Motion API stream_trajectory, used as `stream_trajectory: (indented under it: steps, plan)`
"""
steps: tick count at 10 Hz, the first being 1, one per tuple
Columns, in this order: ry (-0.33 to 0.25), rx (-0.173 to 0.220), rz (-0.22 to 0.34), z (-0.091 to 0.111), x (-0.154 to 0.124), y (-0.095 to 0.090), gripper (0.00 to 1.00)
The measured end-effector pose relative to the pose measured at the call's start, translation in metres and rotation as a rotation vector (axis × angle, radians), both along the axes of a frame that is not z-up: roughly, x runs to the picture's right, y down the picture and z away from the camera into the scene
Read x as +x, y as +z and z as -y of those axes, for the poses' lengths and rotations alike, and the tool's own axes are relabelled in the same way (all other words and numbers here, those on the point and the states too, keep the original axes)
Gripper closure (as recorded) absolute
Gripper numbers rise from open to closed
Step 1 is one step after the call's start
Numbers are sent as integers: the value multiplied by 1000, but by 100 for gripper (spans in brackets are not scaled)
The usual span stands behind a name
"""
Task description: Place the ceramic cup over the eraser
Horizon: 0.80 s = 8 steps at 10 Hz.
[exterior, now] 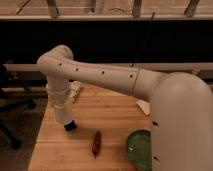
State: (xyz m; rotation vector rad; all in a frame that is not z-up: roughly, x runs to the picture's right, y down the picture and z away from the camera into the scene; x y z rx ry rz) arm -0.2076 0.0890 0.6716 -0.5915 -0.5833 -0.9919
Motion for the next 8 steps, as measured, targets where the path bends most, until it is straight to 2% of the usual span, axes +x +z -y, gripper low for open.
stream_trajectory:
  steps: [4, 8]
  plan:
    - [-25, 4, -25, -16, 1, 18, 98]
    - [-65, -17, -62, -33, 0, 39, 62]
